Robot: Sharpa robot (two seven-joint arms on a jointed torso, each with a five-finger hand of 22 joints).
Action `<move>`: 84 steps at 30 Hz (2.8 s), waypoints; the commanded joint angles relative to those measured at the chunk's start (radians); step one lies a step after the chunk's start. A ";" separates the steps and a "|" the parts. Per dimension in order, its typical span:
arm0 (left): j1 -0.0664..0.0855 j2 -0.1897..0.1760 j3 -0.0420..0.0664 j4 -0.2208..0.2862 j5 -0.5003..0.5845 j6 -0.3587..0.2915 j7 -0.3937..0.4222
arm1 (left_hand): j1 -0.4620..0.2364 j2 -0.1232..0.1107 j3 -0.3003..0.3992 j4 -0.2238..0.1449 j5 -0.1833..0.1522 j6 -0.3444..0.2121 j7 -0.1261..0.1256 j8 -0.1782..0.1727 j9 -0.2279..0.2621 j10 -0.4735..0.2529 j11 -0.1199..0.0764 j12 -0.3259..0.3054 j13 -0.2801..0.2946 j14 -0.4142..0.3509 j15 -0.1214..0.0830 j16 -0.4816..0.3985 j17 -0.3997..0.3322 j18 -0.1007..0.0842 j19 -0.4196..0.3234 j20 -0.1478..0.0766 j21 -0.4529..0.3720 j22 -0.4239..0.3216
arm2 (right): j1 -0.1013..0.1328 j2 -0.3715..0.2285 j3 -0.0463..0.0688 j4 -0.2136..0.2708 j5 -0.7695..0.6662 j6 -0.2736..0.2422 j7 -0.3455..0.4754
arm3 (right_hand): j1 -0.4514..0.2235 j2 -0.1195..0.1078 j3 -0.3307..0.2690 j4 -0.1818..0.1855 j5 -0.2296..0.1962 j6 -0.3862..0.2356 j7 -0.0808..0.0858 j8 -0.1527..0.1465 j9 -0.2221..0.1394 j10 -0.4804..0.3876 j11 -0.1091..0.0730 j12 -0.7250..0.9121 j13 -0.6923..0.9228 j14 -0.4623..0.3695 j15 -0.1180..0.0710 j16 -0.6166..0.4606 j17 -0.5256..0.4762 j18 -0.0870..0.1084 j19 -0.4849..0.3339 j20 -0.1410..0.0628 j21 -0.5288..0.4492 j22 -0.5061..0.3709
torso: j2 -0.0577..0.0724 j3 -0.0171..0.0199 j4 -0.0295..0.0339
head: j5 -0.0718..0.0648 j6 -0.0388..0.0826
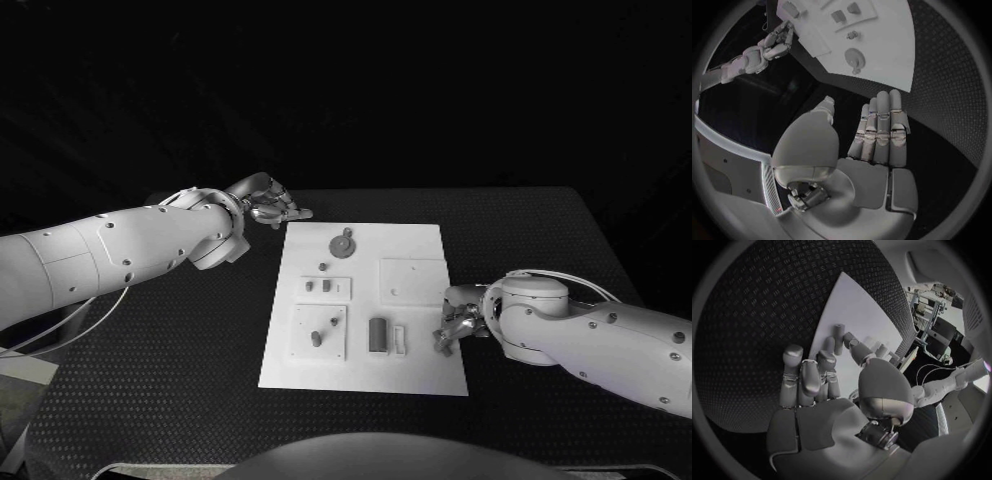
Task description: Assemble the parts on the task board
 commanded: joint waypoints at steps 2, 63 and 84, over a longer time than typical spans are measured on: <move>0.001 0.001 0.000 0.003 0.006 0.008 0.011 | 0.011 -0.002 -0.007 -0.001 -0.001 0.004 -0.002 0.000 -0.002 0.000 -0.002 0.001 -0.001 0.008 -0.002 -0.006 0.001 0.019 0.002 -0.002 0.002 -0.002 | -0.024 0.001 -0.018 -0.008 0.000 0.010 -0.011 | 0.046 0.030 0.018 0.000 -0.003 -0.025 0.027 -0.035 -0.008 0.000 0.003 -0.002 0.000 -0.004 0.000 -0.002 0.009 0.035 -0.007 -0.001 -0.004 0.000 | 0.000 -0.0003 0.0001 | 0.000 0.000; 0.001 0.003 0.000 0.003 0.002 0.015 0.004 | 0.062 0.020 -0.039 -0.002 0.001 0.012 -0.003 -0.005 -0.013 0.003 -0.003 0.001 -0.002 0.013 -0.003 -0.014 0.003 0.015 0.006 -0.004 0.002 -0.012 | -0.008 0.060 -0.011 -0.025 0.531 -0.211 0.010 | 0.041 0.044 0.009 0.003 -0.003 -0.004 0.021 -0.030 -0.006 0.012 -0.003 0.002 0.002 -0.004 -0.005 0.000 0.001 0.031 -0.006 0.007 0.000 0.000 | 0.000 0.0002 0.0008 | -0.005 0.006; 0.001 0.004 0.000 0.001 0.001 0.016 0.003 | 0.065 0.020 -0.043 -0.002 0.001 0.013 -0.003 -0.006 -0.015 0.003 -0.002 0.000 -0.003 0.014 -0.003 -0.015 0.003 0.015 0.006 -0.004 0.002 -0.013 | -0.010 0.061 -0.013 -0.022 0.453 -0.175 0.018 | -0.031 0.001 -0.025 0.011 -0.003 -0.042 0.036 -0.053 -0.015 -0.020 0.010 -0.017 0.000 -0.045 0.003 -0.018 -0.057 0.032 -0.023 0.012 -0.013 -0.007 | 0.001 0.0007 0.0001 | -0.003 0.003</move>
